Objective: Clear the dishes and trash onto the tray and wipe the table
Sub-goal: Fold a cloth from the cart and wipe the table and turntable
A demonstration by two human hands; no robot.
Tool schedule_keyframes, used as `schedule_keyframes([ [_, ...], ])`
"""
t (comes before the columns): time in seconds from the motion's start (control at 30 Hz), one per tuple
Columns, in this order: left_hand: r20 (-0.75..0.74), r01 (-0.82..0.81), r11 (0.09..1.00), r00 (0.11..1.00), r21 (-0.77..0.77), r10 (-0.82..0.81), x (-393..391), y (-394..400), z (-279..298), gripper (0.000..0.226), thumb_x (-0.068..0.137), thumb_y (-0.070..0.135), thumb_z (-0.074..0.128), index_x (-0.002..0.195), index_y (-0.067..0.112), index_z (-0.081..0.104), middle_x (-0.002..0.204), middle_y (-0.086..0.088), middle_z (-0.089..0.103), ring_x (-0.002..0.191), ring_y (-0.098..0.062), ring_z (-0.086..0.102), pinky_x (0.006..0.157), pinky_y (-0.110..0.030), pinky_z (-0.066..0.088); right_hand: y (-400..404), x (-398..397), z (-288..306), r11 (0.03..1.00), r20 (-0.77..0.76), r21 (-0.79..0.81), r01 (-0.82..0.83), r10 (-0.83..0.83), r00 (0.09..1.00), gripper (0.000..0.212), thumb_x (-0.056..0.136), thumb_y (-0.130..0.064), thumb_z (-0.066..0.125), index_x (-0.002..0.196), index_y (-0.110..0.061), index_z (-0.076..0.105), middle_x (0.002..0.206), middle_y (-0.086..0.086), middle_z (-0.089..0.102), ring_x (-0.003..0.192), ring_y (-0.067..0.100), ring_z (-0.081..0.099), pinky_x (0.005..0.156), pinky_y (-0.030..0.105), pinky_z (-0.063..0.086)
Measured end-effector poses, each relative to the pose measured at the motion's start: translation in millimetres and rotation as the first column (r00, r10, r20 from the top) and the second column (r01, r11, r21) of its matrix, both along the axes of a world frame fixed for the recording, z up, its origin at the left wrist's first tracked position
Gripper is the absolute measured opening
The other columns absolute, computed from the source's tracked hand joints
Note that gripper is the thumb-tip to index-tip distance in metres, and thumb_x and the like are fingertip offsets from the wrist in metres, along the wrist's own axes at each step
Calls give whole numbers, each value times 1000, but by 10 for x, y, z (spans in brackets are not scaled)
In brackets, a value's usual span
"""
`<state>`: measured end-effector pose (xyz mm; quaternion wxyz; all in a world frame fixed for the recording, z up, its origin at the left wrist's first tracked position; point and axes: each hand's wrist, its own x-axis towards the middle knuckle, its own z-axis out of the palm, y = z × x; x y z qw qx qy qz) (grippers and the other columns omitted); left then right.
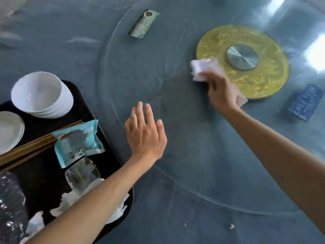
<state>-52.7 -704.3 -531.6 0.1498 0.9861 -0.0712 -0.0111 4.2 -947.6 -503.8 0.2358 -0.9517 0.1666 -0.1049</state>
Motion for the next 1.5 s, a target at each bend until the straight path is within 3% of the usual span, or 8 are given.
schedule_keyframes([
  [0.23,-10,-2,1000,1000,5,2,840,411,-6,57,104,31,32,154,5,31,166,-14,19,154,-31,12,122,-47,16,650,-1901,-80,673,74,310,-672,687,723,54,92,14,53,123,-24,75,134,-15,68,133,5,58,110,31,48],
  [0.47,-13,22,998,1000,59,-21,377,320,-151,67,101,40,17,160,9,10,168,-12,5,155,-27,2,124,-47,2,-291,-1316,118,967,217,253,22,-79,973,40,101,-11,59,115,-45,74,89,-33,66,83,-22,55,73,7,42],
  [0.6,-18,3,995,1000,100,-1,-15,166,-134,65,105,37,23,159,4,7,167,-18,2,155,-32,1,124,-49,5,-608,-91,39,956,106,140,257,-272,956,37,106,-23,43,129,-32,71,124,-11,70,111,12,66,80,18,43],
  [0.83,-106,91,996,990,7,-90,-454,82,-103,65,104,41,6,159,7,0,168,-9,-8,155,-21,-9,123,-37,-1,278,-471,-41,974,16,-22,-225,225,974,37,99,-20,52,120,-45,71,129,-15,70,105,23,70,68,36,49],
  [1.1,-242,127,987,959,-99,-147,-669,140,-2,64,102,44,-4,159,15,-8,167,4,-17,151,-9,-19,122,-32,-13,596,-2535,-16,831,2,245,-500,515,857,43,95,11,58,118,-19,78,130,-10,71,135,14,58,101,41,55],
  [1.27,-313,158,984,933,-81,-176,-634,173,65,65,104,48,3,159,17,-7,167,3,-16,152,-11,-18,123,-35,-9,407,-3806,74,891,69,451,50,-91,993,51,99,7,62,119,-38,75,118,-20,74,109,1,70,99,19,51],
  [1.37,-254,108,994,961,-12,-108,-770,207,102,66,105,48,11,160,14,1,168,-3,-10,155,-19,-11,125,-42,-2,228,-4323,53,784,9,419,458,-508,861,38,99,-20,67,113,-54,71,94,-16,72,64,-6,57,71,5,43],
  [1.5,-160,196,969,962,-150,-220,-1466,304,40,68,105,45,18,160,7,6,168,-8,-6,155,-22,-7,125,-40,2,363,-4322,-162,865,-56,175,470,-468,882,40,101,-8,57,132,-32,67,153,-3,54,144,20,47,109,34,40],
])
